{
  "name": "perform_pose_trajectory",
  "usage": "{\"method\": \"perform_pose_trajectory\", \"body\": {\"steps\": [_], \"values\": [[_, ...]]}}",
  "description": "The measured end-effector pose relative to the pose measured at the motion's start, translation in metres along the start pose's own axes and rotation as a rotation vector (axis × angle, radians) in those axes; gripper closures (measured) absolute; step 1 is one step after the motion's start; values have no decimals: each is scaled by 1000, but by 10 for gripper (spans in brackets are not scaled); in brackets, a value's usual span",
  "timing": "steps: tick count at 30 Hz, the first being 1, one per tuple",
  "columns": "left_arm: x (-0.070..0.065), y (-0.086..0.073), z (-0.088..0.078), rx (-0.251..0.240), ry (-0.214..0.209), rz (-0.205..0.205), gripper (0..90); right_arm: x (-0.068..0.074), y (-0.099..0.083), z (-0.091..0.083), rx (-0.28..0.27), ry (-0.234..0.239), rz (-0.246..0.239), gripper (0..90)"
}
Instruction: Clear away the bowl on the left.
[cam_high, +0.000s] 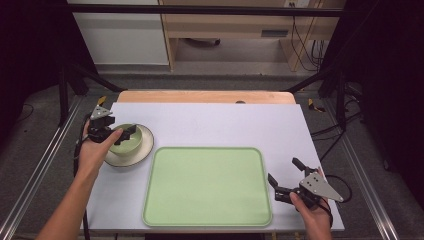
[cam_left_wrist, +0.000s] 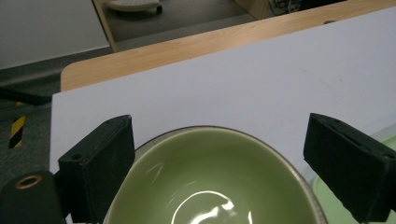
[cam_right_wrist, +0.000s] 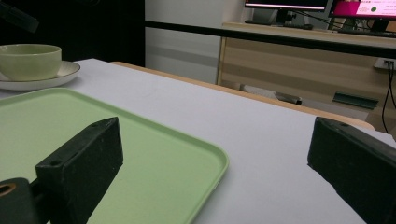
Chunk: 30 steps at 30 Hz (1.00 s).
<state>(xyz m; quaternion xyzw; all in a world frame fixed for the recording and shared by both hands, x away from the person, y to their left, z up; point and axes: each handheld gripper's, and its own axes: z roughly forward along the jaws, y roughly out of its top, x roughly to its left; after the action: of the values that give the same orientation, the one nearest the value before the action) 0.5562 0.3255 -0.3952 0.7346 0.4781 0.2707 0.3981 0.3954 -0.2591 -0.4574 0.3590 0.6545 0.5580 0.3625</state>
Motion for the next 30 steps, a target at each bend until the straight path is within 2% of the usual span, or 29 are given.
{"method": "perform_pose_trajectory", "body": {"steps": [1, 2, 4, 5, 9, 14, 20, 24, 25, 28, 30], "values": [[2, -2, -1, 8, 22, 1, 115, 1, 0, 0, 3, -4, -3, 32], [7, -6, -2, 17, 41, -16, 115, 1, 0, 0, 2, -7, -4, 31], [9, -8, -2, 26, 44, -23, 115, 1, 0, 0, 1, -7, -3, 31], [13, -12, -2, 28, 45, -48, 114, 1, 0, 0, 3, -7, -2, 31], [17, -15, -4, 22, 41, -74, 110, 1, 0, 0, 1, -9, -3, 30], [19, -20, -2, 41, 35, -81, 91, 0, -1, 0, 6, -29, 12, 13], [18, -21, 1, 54, 49, -90, 94, 1, -1, 1, 7, -34, 2, 13], [17, -21, 2, 64, 46, -83, 97, 2, -1, 1, 7, -36, -10, 16], [17, -21, 2, 66, 47, -83, 97, 2, -1, 0, 5, -32, -10, 23], [16, -21, 3, 70, 51, -83, 103, 5, 0, 1, -5, 21, -30, 39], [17, -21, 3, 78, 53, -82, 105, 7, 0, 1, -1, 29, -32, 39]]}}
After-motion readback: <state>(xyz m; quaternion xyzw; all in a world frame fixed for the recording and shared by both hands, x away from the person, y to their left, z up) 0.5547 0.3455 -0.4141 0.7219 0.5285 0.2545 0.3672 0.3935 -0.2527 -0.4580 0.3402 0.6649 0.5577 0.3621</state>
